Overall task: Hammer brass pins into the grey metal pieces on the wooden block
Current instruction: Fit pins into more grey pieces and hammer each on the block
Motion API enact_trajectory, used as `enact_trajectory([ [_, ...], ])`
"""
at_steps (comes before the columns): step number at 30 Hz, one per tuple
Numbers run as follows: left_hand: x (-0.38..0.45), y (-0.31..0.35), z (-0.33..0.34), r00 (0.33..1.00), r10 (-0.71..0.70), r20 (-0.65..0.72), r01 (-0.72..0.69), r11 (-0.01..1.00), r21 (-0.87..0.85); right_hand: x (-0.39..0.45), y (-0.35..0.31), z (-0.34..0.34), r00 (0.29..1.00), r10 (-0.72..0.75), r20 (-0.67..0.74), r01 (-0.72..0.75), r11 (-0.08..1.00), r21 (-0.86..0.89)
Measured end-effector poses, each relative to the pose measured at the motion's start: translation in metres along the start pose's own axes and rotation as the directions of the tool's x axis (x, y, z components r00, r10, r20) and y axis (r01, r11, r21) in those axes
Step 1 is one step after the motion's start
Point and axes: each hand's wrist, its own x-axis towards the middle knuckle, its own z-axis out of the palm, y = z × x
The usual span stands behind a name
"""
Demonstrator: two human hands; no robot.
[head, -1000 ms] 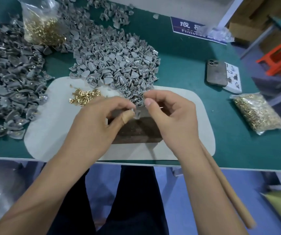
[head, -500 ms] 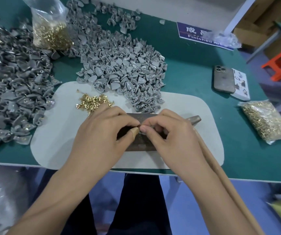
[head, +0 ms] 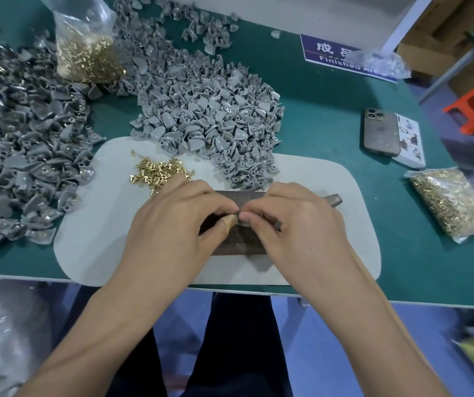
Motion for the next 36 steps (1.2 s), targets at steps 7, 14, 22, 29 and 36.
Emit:
enact_trajectory([
  [7, 0.0, 0.001, 0.001, 1.0, -0.013, -0.005, 0.013, 1.0, -0.018, -0.002, 0.011, -0.006, 0.985, 0.101, 0.138, -0.137, 0.949, 0.283],
  [14, 0.001, 0.0, -0.001, 1.0, -0.013, 0.014, 0.013, 1.0, -0.005, 0.006, 0.008, -0.009, 0.978, 0.122, 0.168, -0.171, 0.934, 0.312],
  [22, 0.001, 0.001, 0.0, 1.0, 0.009, -0.002, -0.009, 1.0, -0.013, 0.014, -0.012, -0.014, 0.975, -0.096, 0.201, 0.087, 0.995, 0.053],
  [29, 0.001, -0.001, -0.001, 1.0, 0.004, 0.0, -0.004, 1.0, -0.013, 0.009, -0.005, -0.01, 0.99, 0.014, 0.141, -0.041, 0.981, 0.19],
  [36, -0.001, 0.0, -0.001, 0.999, 0.035, 0.028, -0.035, 0.999, 0.009, 0.007, 0.001, -0.007, 0.988, 0.056, 0.142, -0.092, 0.961, 0.261],
])
